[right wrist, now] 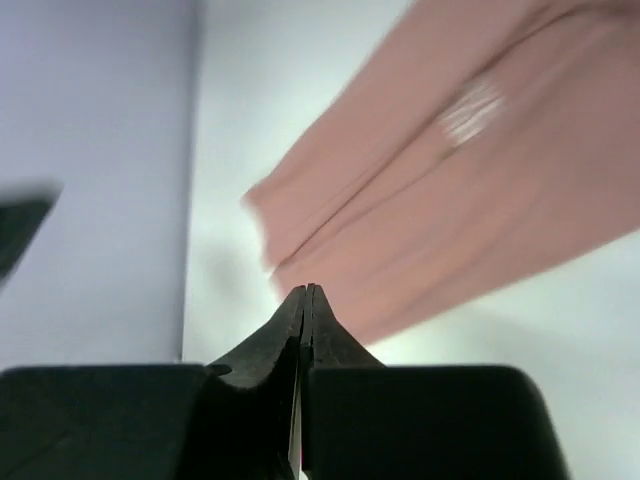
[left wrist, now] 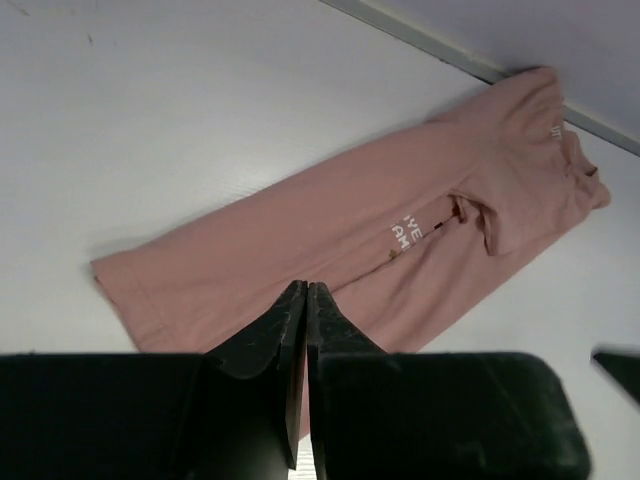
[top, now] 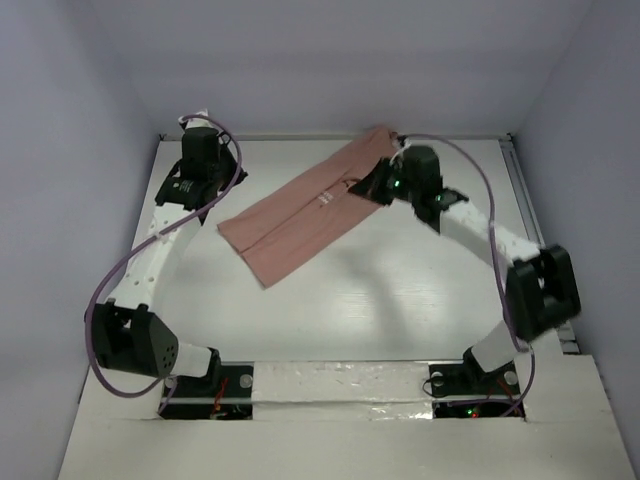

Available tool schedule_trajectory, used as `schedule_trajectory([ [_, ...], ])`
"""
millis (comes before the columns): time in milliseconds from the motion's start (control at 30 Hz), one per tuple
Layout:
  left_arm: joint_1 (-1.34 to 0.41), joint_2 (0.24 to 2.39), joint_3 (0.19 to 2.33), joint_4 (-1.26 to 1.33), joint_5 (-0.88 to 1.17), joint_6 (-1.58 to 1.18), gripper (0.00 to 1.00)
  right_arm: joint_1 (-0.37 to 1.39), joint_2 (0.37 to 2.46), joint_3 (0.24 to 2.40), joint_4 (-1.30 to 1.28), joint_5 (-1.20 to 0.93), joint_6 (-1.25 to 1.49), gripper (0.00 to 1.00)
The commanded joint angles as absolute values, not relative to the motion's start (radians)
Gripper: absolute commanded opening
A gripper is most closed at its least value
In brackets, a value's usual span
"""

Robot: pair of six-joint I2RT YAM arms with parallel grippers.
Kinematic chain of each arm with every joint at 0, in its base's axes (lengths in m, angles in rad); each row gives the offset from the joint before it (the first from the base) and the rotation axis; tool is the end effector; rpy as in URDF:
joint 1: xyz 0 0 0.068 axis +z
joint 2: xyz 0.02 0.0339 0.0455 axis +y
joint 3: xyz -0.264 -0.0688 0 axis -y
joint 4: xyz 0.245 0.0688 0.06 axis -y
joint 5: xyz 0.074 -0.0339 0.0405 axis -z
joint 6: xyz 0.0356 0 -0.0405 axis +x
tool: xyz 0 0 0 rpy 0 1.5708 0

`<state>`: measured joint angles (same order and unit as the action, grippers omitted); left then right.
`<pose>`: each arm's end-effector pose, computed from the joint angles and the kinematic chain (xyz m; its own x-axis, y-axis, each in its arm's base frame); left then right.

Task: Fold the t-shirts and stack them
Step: Fold the tshirt

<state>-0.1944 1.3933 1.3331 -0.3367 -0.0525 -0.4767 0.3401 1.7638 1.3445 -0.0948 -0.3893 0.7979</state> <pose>0.3169 -0.0605 0.3762 -0.4037 -0.3875 -0.8288 -0.0448 0.9131 -0.4052 0.3839 0.1502 0.2751 -0.7677 0.4309 -0.4743 -0.1011 0.6494 0.7537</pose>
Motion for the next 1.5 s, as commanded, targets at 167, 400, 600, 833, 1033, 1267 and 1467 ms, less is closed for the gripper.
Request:
schedule_trajectory([
  [167,-0.189,1.266,1.348,-0.357,-0.015,-0.468,0.0,0.707,1.693,0.879,0.144,-0.212,0.988,0.55],
  [400,-0.189,1.218,1.276,-0.35,-0.005,-0.474,0.0,0.781,1.957,1.049,0.14,-0.147,1.08,0.55],
  [600,-0.189,1.258,1.275,-0.322,0.02,-0.459,0.0,0.781,2.117,1.156,0.166,-0.115,1.161,0.22],
  [833,-0.209,1.426,1.316,-0.236,0.074,-0.427,0.16,0.781,1.86,0.858,0.074,-0.086,1.075,0.0],
  [1033,-0.258,1.765,1.446,-0.121,0.187,-0.373,0.36,0.697,1.467,0.496,-0.152,-0.069,1.009,0.11],
  [1267,-0.353,2.283,1.915,-0.09,0.365,-0.451,0.51,0.606,1.125,0.506,-0.48,-0.006,0.934,0.6],
  [1467,-0.362,2.726,2.479,-0.079,0.46,-0.644,0.56,0.606,1.066,0.618,-0.574,-0.011,0.853,0.59],
])
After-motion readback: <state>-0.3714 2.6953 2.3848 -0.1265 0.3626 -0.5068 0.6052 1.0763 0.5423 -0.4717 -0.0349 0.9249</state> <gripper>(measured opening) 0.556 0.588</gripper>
